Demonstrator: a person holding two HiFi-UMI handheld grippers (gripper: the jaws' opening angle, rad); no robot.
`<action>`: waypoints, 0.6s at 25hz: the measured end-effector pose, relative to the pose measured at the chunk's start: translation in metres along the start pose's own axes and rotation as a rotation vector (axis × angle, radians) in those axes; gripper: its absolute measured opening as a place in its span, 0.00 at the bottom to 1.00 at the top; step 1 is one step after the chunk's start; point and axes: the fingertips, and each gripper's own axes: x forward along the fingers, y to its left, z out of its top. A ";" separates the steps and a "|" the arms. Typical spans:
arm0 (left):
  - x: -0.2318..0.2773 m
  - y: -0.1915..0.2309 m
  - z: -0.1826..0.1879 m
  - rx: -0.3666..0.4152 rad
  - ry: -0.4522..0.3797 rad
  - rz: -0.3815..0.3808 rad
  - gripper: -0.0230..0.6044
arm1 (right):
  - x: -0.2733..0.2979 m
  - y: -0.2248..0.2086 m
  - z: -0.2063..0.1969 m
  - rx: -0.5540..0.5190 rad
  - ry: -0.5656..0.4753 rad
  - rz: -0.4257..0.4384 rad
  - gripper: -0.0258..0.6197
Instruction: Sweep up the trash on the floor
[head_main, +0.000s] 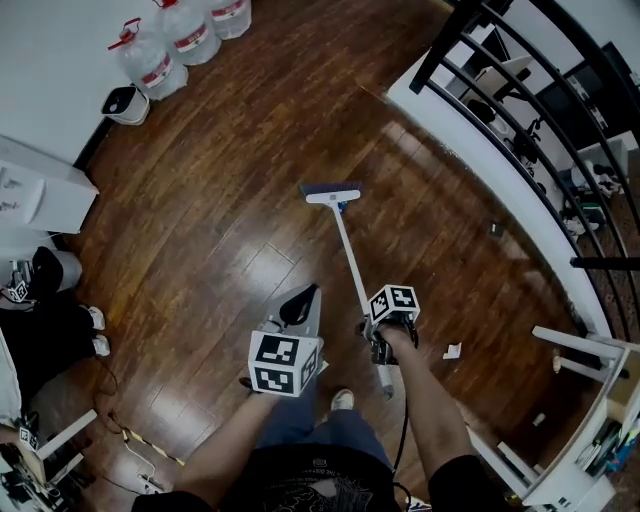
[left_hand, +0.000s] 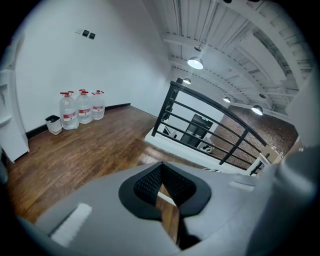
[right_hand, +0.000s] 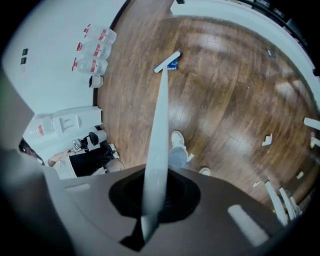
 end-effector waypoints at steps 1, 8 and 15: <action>-0.001 -0.011 -0.005 0.007 0.003 -0.010 0.04 | -0.001 -0.008 -0.013 0.002 0.001 -0.006 0.04; -0.026 -0.084 -0.039 0.046 0.002 -0.052 0.04 | -0.006 -0.079 -0.112 -0.008 0.019 -0.096 0.04; -0.061 -0.147 -0.074 0.083 -0.016 -0.079 0.04 | -0.004 -0.145 -0.206 0.008 0.027 -0.131 0.04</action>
